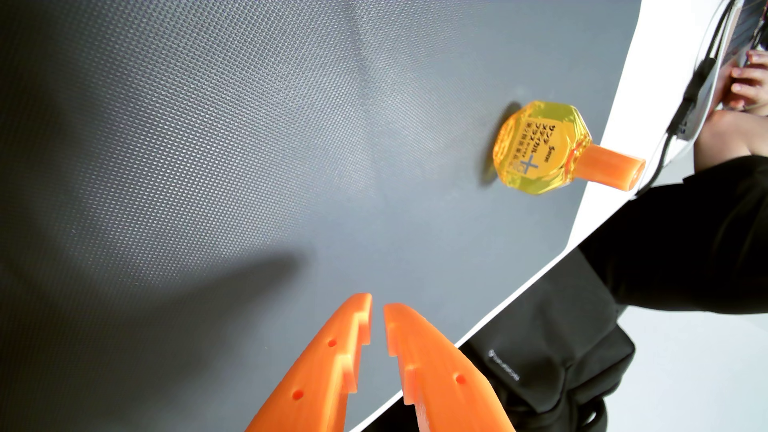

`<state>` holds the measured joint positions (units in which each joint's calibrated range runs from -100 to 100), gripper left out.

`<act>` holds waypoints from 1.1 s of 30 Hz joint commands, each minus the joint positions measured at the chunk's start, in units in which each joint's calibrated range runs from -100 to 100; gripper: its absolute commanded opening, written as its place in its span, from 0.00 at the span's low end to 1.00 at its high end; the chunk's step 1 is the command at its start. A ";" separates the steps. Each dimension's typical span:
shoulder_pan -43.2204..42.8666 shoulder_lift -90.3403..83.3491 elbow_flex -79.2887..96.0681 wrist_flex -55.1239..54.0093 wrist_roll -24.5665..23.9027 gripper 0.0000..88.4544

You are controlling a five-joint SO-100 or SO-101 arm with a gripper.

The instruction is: Grab the eyedrops

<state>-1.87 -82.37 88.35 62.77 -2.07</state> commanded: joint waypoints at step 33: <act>0.29 0.71 -3.12 -1.54 -0.68 0.01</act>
<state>-1.72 -82.28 88.26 61.73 -2.07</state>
